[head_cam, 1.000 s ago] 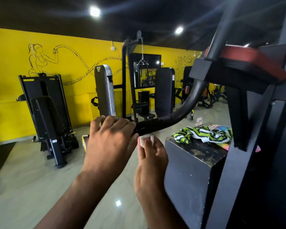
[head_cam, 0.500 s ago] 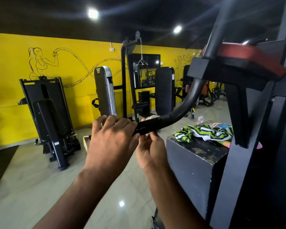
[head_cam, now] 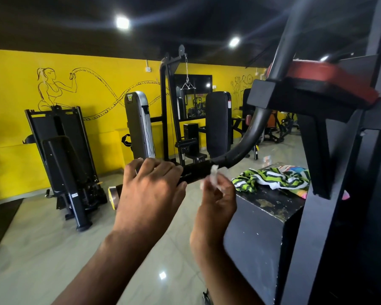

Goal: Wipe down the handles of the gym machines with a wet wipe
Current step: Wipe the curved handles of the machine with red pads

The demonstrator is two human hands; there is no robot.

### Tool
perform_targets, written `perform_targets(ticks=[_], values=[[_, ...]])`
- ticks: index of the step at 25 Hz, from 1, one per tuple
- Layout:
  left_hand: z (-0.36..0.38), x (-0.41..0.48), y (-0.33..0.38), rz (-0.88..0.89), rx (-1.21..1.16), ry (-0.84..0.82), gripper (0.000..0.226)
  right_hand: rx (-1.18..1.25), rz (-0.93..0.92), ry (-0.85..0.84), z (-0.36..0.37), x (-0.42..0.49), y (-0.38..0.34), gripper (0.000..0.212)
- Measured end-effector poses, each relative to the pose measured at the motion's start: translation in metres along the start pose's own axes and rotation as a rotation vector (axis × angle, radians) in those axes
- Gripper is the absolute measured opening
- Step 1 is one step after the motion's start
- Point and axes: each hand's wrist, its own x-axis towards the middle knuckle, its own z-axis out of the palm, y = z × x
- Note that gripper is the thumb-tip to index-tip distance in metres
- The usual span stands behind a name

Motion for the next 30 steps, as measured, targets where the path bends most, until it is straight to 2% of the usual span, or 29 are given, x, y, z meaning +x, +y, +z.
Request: perform_targets(ticks=[4,6,7,10,13,14,16,17,20,22,25,28,30], values=[[0.002,0.002,0.000,-0.002,0.007,0.020,0.029,-0.268,-0.501,-0.237,-0.012,-0.007,0.005,0.019],[0.003,0.005,0.003,0.004,-0.002,0.026,0.029,-0.495,-0.766,-0.355,-0.023,0.015,0.004,0.018],[0.003,0.005,0.004,0.009,-0.007,0.028,0.029,-0.572,-0.823,-0.371,-0.027,0.030,0.002,0.019],[0.004,0.006,0.006,0.010,-0.011,0.027,0.030,-0.704,-0.805,-0.327,-0.034,0.054,-0.012,0.026],[0.007,0.008,0.008,0.009,-0.014,0.031,0.029,-0.884,-1.032,-0.644,-0.037,0.070,-0.028,0.029],[0.008,0.008,0.009,0.014,-0.019,0.030,0.029,-0.939,-1.079,-0.702,-0.035,0.081,-0.036,0.030],[0.010,0.009,0.010,0.013,-0.029,0.036,0.025,-1.014,-1.045,-0.736,-0.024,0.093,-0.052,0.032],[0.011,0.010,0.012,0.013,-0.033,0.043,0.021,-1.044,-1.042,-0.813,-0.019,0.096,-0.060,0.034],[0.013,0.012,0.016,0.020,-0.039,0.043,0.016,-1.251,-1.147,-1.193,-0.003,0.104,-0.082,0.044],[0.013,0.014,0.017,0.020,-0.043,0.038,0.018,-1.445,-1.025,-1.274,0.011,0.122,-0.100,0.037],[0.014,0.016,0.019,0.016,-0.024,0.043,0.017,-1.422,-0.805,-1.435,0.034,0.128,-0.118,0.025],[0.015,0.021,0.021,0.024,-0.011,0.051,0.019,-1.550,-0.816,-1.618,0.049,0.130,-0.118,0.031],[0.016,0.020,0.022,0.022,-0.025,0.044,0.021,-1.744,-0.681,-1.633,0.057,0.134,-0.118,0.034]])
